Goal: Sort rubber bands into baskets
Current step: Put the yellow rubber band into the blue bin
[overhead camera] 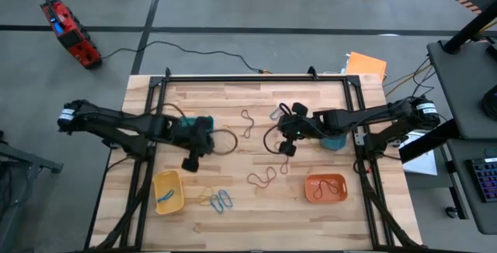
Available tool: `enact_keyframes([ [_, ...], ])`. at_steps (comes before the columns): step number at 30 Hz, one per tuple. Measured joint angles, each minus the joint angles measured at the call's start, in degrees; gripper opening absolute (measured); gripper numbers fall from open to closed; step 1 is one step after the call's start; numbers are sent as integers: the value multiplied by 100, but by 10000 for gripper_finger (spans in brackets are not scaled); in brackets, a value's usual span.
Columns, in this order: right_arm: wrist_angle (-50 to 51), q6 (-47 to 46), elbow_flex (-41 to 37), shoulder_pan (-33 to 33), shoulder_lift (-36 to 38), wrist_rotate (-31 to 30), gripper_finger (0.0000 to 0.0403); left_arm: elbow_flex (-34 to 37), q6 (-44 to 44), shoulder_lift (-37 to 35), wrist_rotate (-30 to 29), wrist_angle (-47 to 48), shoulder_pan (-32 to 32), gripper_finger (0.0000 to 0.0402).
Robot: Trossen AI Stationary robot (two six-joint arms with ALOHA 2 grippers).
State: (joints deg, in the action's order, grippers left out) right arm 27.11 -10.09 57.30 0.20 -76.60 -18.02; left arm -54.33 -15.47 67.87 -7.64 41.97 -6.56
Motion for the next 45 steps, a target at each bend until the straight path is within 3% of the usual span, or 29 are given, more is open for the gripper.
enact_keyframes([
  [11,13,-450,0,313,-46,36,12,166,-293,-146,120,-1074,946,36],
  [19,-7,-1164,0,471,-46,-198,12,203,-827,138,398,-1151,1029,36],
  [27,347,-2290,0,1104,-46,-254,12,203,-1269,101,816,-1062,1609,36],
  [32,417,-2168,0,1347,-46,-238,12,240,-1530,101,870,-1052,2032,36],
  [37,411,-1817,0,1587,-46,205,12,240,-1679,103,893,-1079,2446,36],
  [45,442,-1523,0,1706,-46,367,13,240,-1559,118,1464,-1151,2952,36],
])
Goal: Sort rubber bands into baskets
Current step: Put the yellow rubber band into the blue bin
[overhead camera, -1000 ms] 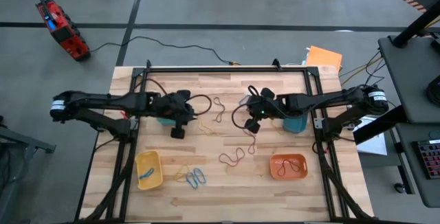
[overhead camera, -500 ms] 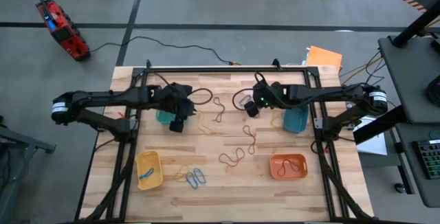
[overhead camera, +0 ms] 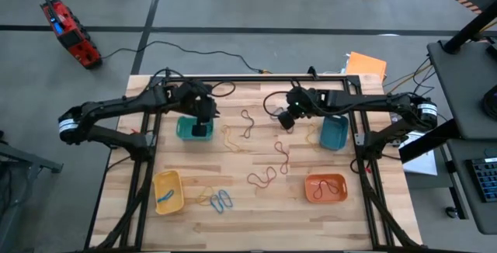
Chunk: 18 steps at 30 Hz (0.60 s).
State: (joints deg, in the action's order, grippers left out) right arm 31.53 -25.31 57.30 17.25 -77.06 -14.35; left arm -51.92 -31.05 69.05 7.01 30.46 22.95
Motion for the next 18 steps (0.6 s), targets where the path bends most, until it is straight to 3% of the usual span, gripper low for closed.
enact_keyframes([
  [18,-236,312,-83,-310,2,-68,13,0,262,88,-195,964,14,36],
])
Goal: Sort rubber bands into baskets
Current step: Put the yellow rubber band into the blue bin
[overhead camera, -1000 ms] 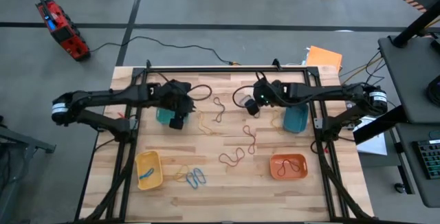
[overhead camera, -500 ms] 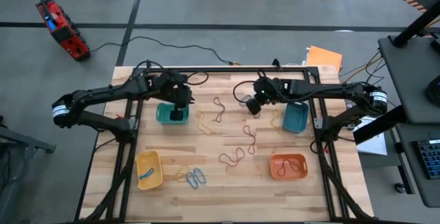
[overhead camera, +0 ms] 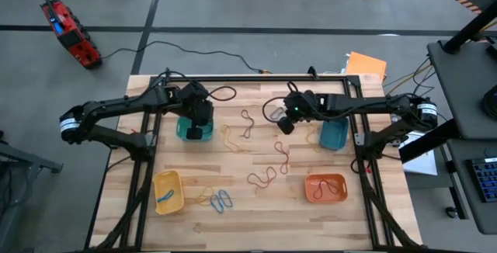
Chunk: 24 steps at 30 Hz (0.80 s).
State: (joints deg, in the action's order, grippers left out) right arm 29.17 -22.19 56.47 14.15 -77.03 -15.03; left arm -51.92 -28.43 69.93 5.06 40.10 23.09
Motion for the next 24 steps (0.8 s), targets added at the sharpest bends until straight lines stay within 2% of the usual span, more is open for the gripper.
enact_keyframes([
  [9,-429,464,-118,0,0,-15,13,0,50,75,13,-467,0,36],
  [15,-417,236,-319,0,0,-11,13,0,164,278,17,-637,-11,36],
  [24,547,-364,-372,-1,0,161,13,-6,236,699,15,-987,-17,36],
])
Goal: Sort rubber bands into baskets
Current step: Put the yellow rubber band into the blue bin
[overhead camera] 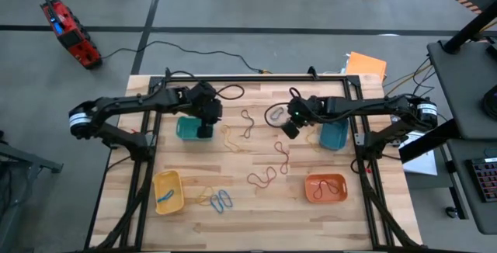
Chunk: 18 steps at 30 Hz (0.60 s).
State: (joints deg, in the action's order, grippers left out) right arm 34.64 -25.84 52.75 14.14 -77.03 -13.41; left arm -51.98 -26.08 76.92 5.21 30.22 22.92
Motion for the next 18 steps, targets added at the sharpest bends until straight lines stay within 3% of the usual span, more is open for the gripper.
enact_keyframes([
  [10,671,-392,9,-78,0,88,13,-91,-32,-27,-1,118,1,36],
  [18,855,-524,11,-94,0,654,20,-91,3,-226,125,684,-32,36],
])
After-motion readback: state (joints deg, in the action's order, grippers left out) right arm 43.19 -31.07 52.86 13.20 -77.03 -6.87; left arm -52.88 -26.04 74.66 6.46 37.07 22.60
